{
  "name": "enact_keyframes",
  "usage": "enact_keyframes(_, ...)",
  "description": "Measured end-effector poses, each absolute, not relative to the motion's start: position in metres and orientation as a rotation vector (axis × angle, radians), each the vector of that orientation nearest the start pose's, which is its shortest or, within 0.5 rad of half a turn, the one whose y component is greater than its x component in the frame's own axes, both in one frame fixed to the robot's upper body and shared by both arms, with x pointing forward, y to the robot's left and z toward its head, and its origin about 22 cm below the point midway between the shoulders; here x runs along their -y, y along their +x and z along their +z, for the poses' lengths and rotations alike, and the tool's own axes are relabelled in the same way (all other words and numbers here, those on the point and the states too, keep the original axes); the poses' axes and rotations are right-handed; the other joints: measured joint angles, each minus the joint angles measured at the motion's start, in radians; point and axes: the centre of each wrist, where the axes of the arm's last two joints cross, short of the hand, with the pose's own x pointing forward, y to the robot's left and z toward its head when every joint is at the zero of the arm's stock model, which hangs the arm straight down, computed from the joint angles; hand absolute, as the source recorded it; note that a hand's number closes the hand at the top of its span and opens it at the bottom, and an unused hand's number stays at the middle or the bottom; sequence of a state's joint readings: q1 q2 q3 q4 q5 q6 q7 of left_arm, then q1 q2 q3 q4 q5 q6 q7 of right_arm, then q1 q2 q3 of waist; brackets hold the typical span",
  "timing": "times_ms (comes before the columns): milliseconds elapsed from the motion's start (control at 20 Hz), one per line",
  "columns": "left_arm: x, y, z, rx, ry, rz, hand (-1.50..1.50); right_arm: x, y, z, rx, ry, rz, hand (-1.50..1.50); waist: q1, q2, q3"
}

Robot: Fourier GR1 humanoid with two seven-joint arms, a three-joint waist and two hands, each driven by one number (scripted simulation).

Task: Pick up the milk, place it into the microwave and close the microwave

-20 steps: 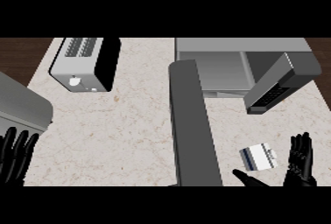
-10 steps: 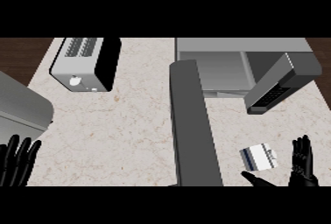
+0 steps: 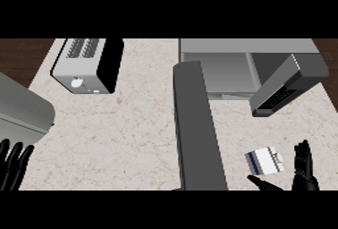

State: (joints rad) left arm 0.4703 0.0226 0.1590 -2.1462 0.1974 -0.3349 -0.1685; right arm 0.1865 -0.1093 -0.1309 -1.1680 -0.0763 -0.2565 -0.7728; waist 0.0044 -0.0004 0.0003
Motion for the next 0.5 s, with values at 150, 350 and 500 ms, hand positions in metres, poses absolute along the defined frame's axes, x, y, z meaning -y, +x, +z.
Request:
enact_keyframes(150,-0.291,0.121,0.059,1.924,-0.04,-0.003,-1.5,0.319,0.153,-0.125,1.726,-0.55,-0.136,-1.5,0.0,0.0,0.0)
enact_keyframes(350,-0.291,0.119,0.056,1.921,-0.033,-0.001,-1.5,0.323,0.157,-0.135,1.708,-0.512,-0.119,-1.5,0.0,0.0,0.0)
enact_keyframes(500,-0.293,0.119,0.051,1.918,-0.023,-0.003,-1.5,0.325,0.157,-0.146,1.704,-0.48,-0.119,-1.5,0.001,0.0,0.0)
